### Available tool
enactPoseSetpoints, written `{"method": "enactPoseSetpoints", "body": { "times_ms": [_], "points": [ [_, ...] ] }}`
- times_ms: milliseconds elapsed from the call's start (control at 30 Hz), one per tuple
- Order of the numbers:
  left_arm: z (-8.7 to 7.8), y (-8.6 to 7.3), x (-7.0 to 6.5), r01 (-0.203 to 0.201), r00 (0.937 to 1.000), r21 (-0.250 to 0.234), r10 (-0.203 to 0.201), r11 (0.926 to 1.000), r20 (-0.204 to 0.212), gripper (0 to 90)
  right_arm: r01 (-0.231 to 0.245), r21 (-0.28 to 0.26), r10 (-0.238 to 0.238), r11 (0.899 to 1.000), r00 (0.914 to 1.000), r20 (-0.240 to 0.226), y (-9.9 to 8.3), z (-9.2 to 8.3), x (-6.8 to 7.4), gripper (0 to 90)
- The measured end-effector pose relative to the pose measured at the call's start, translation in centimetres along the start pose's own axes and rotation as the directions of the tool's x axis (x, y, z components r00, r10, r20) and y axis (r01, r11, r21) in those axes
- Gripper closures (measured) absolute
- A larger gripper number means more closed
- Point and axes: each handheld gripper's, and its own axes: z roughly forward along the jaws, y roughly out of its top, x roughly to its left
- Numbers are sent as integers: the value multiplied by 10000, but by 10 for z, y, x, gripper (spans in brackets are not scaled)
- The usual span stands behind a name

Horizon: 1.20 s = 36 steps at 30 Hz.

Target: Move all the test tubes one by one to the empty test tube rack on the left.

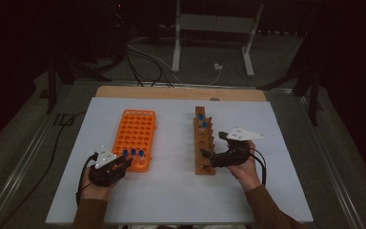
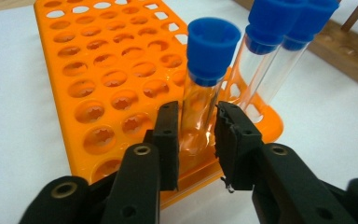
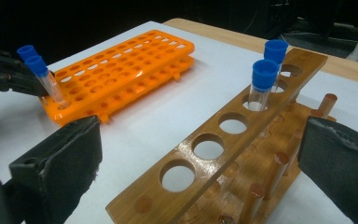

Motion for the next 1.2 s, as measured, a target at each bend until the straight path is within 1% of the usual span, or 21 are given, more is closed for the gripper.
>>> {"method": "enactPoseSetpoints", "body": {
  "times_ms": [67, 133, 233, 300, 333, 367, 467, 533, 567, 633, 700, 767, 933, 967, 1033, 1200],
  "points": [
    [-2, 0, 1, 121, 9999, -81, -120, 9999, 64, 664, -32, -29, 32, 10000, 10000, -17, 2, 0, -1, 1],
    [-4, -1, 2, 346, 9991, -182, -341, 9992, 257, 624, -66, -84, 66, 9999, 10000, 3, 4, 0, -3, 7],
    [-7, -2, 3, 466, 9978, -282, -452, 9985, 494, 559, -98, -104, 98, 9999, 9999, 64, 7, 3, -6, 14],
    [-10, -3, 4, 523, 9966, -438, -494, 9977, 653, 534, -79, -47, 80, 10000, 9999, 139, 9, 5, -8, 52],
    [-11, -3, 4, 629, 9956, -546, -588, 9965, 734, 518, -51, -25, 52, 10000, 9998, 173, 10, 7, -8, 54],
    [-13, -3, 5, 770, 9941, -658, -715, 9949, 821, 480, -2, 33, 1, 10000, 9998, 207, 11, 9, -9, 63],
    [-17, -2, 6, 955, 9920, -902, -872, 9913, 916, 380, 25, 153, -30, 9999, 9993, 369, 13, 15, -13, 96],
    [-18, -2, 6, 976, 9924, -950, -896, 9907, 846, 309, -24, 144, 17, 9999, 9989, 477, 15, 20, -15, 158],
    [-18, -2, 5, 948, 9933, -967, -877, 9908, 753, 265, -75, 159, 67, 9998, 9987, 512, 16, 23, -17, 164],
    [-18, -1, 5, 936, 9941, -996, -874, 9906, 645, 218, -105, 209, 93, 9997, 9983, 572, 16, 28, -19, 197],
    [-19, 0, 4, 897, 9954, -1080, -854, 9901, 437, 167, -110, 263, 94, 9996, 9981, 603, 16, 32, -20, 226],
    [-19, 0, 4, 888, 9958, -1202, -857, 9888, 314, 155, -83, 286, 64, 9996, 9979, 650, 15, 35, -21, 259],
    [-22, 2, 4, 897, 9959, -1437, -908, 9856, -15, 17, -96, 339, 67, 9994, 9964, 845, 14, 41, -24, 327],
    [-22, 2, 4, 909, 9957, -1486, -928, 9847, -63, 15, -119, 345, 89, 9993, 9963, 858, 14, 42, -25, 341],
    [-22, 2, 4, 894, 9958, -1497, -910, 9847, -39, 7, -132, 334, 101, 9994, 9959, 903, 14, 43, -26, 371],
    [-21, 2, 4, 886, 9957, -1489, -915, 9849, -128, 6, -117, 319, 83, 9994, 9944, 1053, 13, 46, -29, 441]
  ]
}}
